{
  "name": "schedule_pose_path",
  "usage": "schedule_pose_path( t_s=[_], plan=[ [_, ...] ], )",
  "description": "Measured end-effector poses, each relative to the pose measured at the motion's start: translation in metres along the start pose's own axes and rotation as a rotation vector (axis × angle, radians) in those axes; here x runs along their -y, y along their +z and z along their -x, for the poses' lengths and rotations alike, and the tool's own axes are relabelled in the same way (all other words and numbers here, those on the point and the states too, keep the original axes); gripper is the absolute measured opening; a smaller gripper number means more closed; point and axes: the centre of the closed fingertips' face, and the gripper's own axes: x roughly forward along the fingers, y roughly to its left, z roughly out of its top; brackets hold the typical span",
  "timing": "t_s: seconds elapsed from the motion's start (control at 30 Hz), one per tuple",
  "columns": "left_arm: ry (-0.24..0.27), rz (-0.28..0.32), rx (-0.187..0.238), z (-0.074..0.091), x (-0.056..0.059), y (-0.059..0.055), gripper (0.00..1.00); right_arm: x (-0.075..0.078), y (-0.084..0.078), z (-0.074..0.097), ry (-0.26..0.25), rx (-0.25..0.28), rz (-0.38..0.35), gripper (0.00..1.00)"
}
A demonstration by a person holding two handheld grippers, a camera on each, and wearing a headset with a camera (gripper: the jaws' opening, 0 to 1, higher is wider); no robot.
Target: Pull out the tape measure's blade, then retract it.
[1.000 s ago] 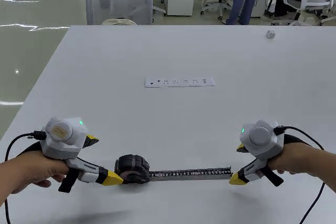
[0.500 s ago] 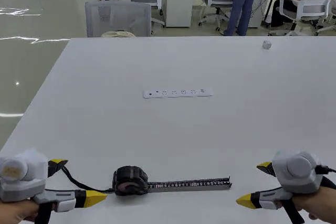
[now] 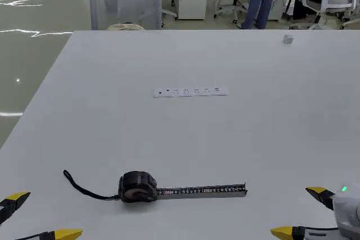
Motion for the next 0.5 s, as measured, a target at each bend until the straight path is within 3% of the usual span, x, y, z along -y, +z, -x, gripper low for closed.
schedule_pose_path(
  t_s=[0.1,0.23,0.4,0.5],
  plan=[
    [0.016,0.014,0.008,0.008,-0.002,-0.001,1.00,0.002,0.002,0.012,-0.020,0.030,-0.017,0.99],
    [0.035,0.001,0.040,0.012,0.000,0.003,1.00,0.005,0.008,0.019,-0.026,0.080,-0.013,1.00],
    [0.027,0.029,0.031,0.010,0.005,-0.002,1.00,0.008,0.003,0.014,-0.021,0.074,-0.054,1.00],
    [0.011,0.000,0.070,0.008,0.010,0.007,1.00,0.004,-0.004,0.008,-0.009,0.050,-0.052,1.00]
  ],
)
